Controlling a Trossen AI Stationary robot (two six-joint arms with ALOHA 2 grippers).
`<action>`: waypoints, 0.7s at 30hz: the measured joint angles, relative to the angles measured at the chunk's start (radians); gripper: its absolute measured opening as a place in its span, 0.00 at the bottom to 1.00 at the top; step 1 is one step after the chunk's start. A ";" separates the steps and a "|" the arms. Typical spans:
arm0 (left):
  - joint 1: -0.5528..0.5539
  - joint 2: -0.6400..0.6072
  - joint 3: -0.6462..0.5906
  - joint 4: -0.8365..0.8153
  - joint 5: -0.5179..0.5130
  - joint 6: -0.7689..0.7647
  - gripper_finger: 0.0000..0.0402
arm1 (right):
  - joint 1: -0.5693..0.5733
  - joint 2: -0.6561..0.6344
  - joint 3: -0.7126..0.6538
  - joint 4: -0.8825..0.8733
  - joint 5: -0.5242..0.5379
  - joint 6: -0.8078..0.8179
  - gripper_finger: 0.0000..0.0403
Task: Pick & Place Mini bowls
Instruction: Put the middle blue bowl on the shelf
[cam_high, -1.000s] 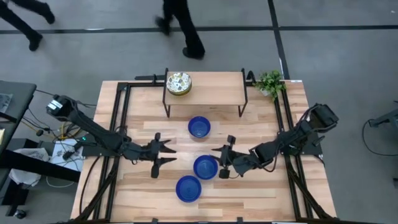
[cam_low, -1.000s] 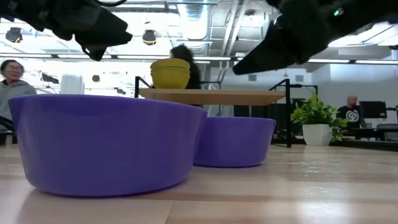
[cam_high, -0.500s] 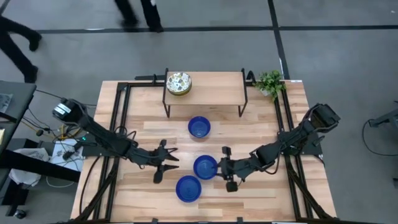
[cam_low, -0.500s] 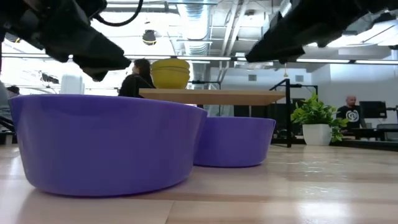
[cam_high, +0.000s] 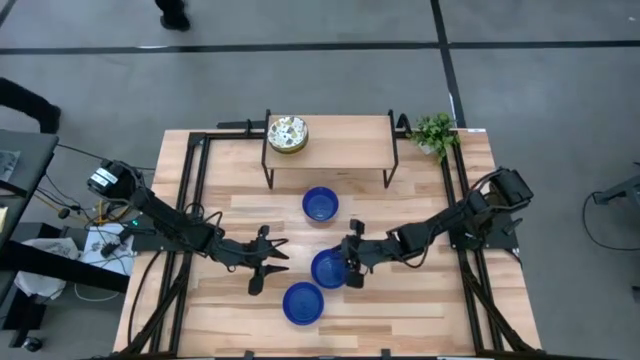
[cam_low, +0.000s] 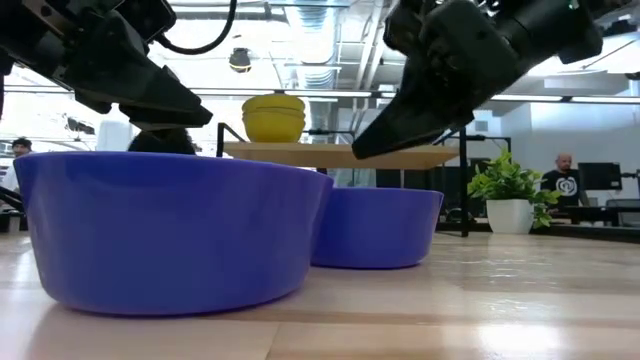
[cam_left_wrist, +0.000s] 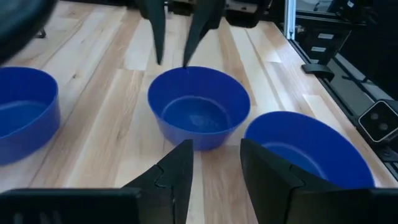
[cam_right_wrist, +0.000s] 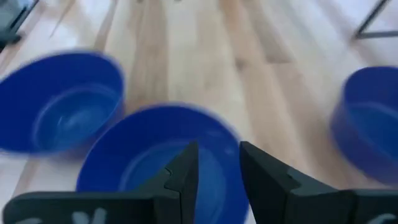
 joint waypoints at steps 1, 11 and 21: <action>0.000 0.000 0.000 0.000 0.000 0.000 0.33 | -0.001 0.004 -0.001 -0.003 -0.012 -0.005 0.27; 0.000 0.000 0.000 0.011 0.000 0.003 0.33 | -0.061 0.089 -0.001 0.031 -0.075 -0.017 0.27; 0.000 0.000 0.000 0.015 0.000 0.002 0.33 | -0.063 0.090 -0.001 0.028 -0.119 -0.027 0.27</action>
